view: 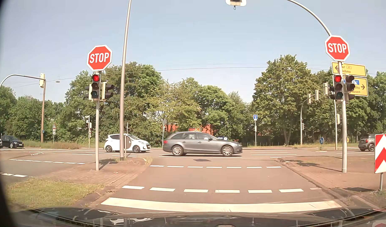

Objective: Follow the waypoints while adhering to traffic rules and regulations

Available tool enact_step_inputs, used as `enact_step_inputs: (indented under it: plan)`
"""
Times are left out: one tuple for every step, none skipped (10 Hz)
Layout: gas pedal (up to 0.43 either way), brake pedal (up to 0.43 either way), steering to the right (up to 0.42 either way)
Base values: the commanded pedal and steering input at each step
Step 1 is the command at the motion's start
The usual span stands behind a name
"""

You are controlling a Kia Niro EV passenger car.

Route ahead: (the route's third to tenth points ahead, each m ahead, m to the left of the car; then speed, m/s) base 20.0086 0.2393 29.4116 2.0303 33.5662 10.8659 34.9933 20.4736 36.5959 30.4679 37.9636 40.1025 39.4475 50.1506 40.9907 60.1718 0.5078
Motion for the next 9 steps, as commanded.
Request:
enact_step_inputs:
  plan:
    - [0.0,0.079,0.001]
    - [0.0,0.091,0.001]
    - [0.0,0.104,0.001]
    - [0.0,0.122,0.001]
    - [0.0,0.14,0.001]
    - [0.0,0.152,0.001]
    - [0.0,0.165,0.001]
    - [0.0,0.177,0.001]
    - [0.0,0.195,0.001]
